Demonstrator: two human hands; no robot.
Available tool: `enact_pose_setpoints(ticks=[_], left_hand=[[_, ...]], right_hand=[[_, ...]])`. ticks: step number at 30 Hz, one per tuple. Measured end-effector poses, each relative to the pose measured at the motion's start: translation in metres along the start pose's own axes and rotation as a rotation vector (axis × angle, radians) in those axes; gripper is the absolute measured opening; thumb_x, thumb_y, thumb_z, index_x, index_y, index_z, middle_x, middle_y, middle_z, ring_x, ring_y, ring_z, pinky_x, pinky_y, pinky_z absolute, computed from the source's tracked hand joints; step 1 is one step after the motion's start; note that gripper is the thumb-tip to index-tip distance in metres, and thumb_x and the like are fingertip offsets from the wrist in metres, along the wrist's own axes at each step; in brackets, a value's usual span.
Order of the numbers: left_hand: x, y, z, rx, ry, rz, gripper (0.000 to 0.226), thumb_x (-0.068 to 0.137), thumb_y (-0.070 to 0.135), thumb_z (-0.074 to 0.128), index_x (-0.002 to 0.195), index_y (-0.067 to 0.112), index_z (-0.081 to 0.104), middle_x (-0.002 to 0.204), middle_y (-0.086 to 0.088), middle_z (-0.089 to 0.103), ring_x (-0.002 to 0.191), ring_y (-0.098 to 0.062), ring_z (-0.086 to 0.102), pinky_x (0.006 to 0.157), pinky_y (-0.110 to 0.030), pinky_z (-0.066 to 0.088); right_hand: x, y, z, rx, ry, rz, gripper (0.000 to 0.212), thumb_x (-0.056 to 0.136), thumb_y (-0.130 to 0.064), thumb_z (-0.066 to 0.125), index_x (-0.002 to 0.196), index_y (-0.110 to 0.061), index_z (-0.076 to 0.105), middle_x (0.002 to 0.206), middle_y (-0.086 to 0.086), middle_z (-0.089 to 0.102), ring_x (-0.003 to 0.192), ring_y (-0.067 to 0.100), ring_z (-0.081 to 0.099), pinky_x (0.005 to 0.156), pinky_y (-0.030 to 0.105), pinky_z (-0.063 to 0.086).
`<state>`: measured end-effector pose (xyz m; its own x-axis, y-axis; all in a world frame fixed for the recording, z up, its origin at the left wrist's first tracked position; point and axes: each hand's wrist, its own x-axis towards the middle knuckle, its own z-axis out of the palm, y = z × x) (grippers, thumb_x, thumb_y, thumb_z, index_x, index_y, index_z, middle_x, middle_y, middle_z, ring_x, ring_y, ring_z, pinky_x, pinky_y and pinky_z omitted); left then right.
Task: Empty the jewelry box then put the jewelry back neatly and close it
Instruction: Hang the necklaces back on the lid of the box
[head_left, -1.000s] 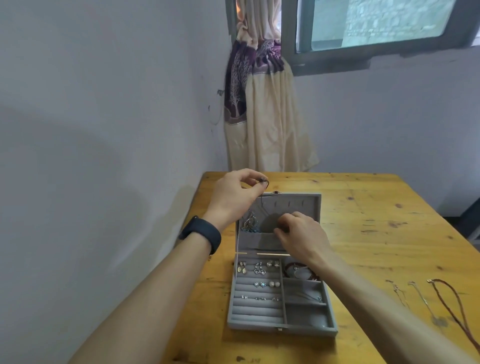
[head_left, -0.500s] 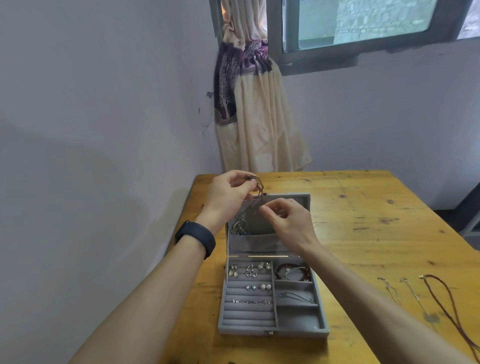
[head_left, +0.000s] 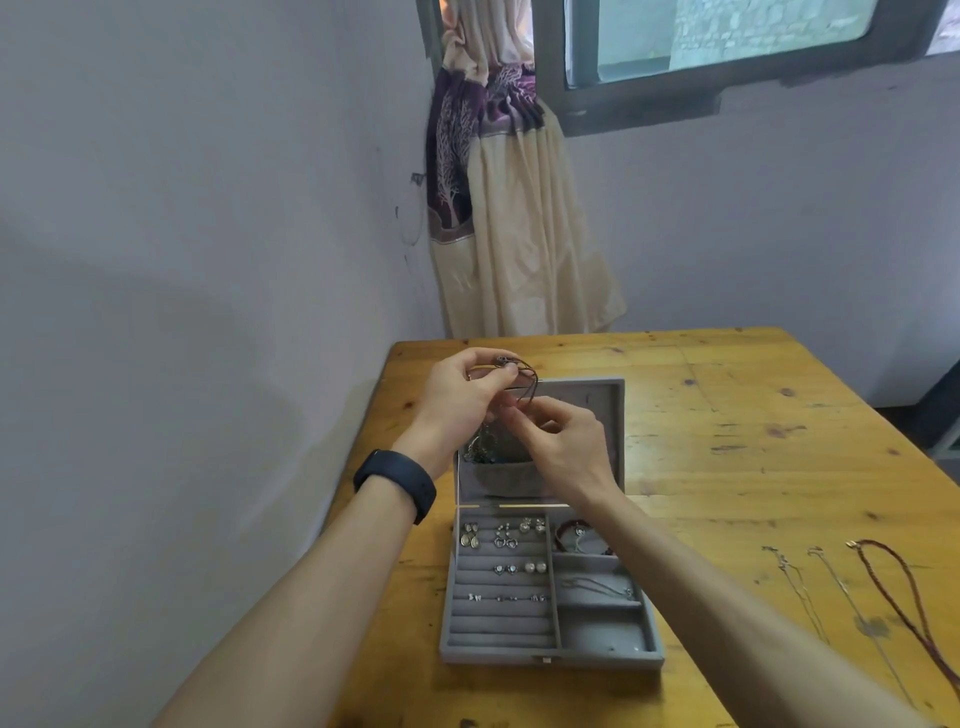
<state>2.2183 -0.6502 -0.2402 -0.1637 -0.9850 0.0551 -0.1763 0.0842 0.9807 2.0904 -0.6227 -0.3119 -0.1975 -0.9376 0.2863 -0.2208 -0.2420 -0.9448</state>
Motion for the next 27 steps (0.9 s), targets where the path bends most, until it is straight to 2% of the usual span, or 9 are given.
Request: enact_pose_setpoints(ticks=[2, 5, 8, 10, 13, 19, 24, 27], left_hand=[[0.002, -0.003, -0.003, -0.002, 0.030, -0.012, 0.012, 0.097, 0.017, 0.063, 0.107, 0.016, 0.069, 0.094, 0.004, 0.078, 0.073, -0.011, 0.070, 0.056, -0.021, 0.046], [0.004, -0.011, -0.009, 0.051, 0.089, 0.009, 0.009, 0.097, 0.016, 0.062, 0.103, 0.017, 0.069, 0.090, 0.004, 0.077, 0.073, -0.007, 0.069, 0.056, -0.018, 0.049], [0.006, -0.024, -0.014, 0.319, 0.126, 0.089, 0.007, 0.093, 0.022, 0.066, 0.096, 0.025, 0.071, 0.088, 0.010, 0.075, 0.085, -0.003, 0.069, 0.077, -0.026, 0.057], [0.003, -0.030, -0.013, 0.499, 0.138, 0.115, 0.007, 0.091, 0.025, 0.066, 0.094, 0.028, 0.072, 0.087, 0.014, 0.073, 0.085, 0.001, 0.066, 0.079, -0.024, 0.055], [0.000, -0.036, -0.008, 0.671, 0.143, 0.200, 0.012, 0.092, 0.028, 0.064, 0.100, 0.031, 0.072, 0.092, 0.014, 0.072, 0.089, -0.005, 0.066, 0.077, -0.026, 0.056], [-0.002, -0.039, -0.002, 1.000, 0.212, 0.359, 0.017, 0.097, 0.037, 0.058, 0.113, 0.035, 0.065, 0.101, 0.012, 0.073, 0.091, -0.013, 0.068, 0.066, -0.027, 0.054], [-0.004, -0.039, 0.005, 1.120, 0.263, 0.396, 0.020, 0.099, 0.040, 0.051, 0.114, 0.034, 0.064, 0.099, 0.009, 0.074, 0.088, -0.019, 0.069, 0.059, -0.025, 0.041], [-0.005, -0.037, 0.009, 1.099, 0.281, 0.352, 0.022, 0.098, 0.038, 0.052, 0.113, 0.033, 0.067, 0.098, 0.008, 0.073, 0.089, -0.019, 0.068, 0.059, -0.025, 0.037]], right_hand=[[0.003, 0.005, -0.001, -0.043, 0.052, 0.033, 0.018, 0.088, -0.038, 0.073, 0.080, -0.023, 0.077, 0.066, -0.012, 0.069, 0.059, -0.003, 0.056, 0.060, 0.016, 0.042], [0.004, 0.018, -0.007, -0.267, 0.075, 0.018, 0.013, 0.090, -0.034, 0.070, 0.085, -0.023, 0.075, 0.071, -0.013, 0.069, 0.068, -0.001, 0.062, 0.067, 0.021, 0.048], [0.001, 0.030, -0.013, -0.486, 0.035, -0.049, 0.013, 0.090, -0.034, 0.068, 0.091, -0.023, 0.074, 0.079, -0.008, 0.071, 0.074, 0.011, 0.065, 0.070, 0.031, 0.052], [-0.001, 0.032, -0.014, -0.633, -0.047, -0.042, 0.017, 0.092, -0.038, 0.064, 0.094, -0.024, 0.074, 0.087, -0.005, 0.071, 0.082, 0.020, 0.066, 0.070, 0.034, 0.052], [-0.003, 0.031, -0.012, -0.786, -0.135, -0.027, 0.023, 0.093, -0.044, 0.059, 0.094, -0.025, 0.072, 0.091, -0.005, 0.066, 0.087, 0.025, 0.064, 0.068, 0.034, 0.049], [-0.002, 0.028, -0.009, -0.652, -0.003, -0.046, 0.027, 0.089, -0.053, 0.060, 0.098, -0.029, 0.067, 0.088, -0.010, 0.068, 0.082, 0.019, 0.064, 0.072, 0.034, 0.053], [0.004, 0.026, -0.006, -0.601, 0.063, -0.068, 0.023, 0.094, -0.048, 0.056, 0.104, -0.030, 0.066, 0.091, -0.006, 0.074, 0.086, 0.023, 0.069, 0.073, 0.038, 0.056], [0.005, 0.028, -0.004, -0.610, 0.066, -0.096, 0.021, 0.096, -0.046, 0.054, 0.103, -0.029, 0.065, 0.093, -0.006, 0.073, 0.086, 0.024, 0.067, 0.073, 0.040, 0.055]])
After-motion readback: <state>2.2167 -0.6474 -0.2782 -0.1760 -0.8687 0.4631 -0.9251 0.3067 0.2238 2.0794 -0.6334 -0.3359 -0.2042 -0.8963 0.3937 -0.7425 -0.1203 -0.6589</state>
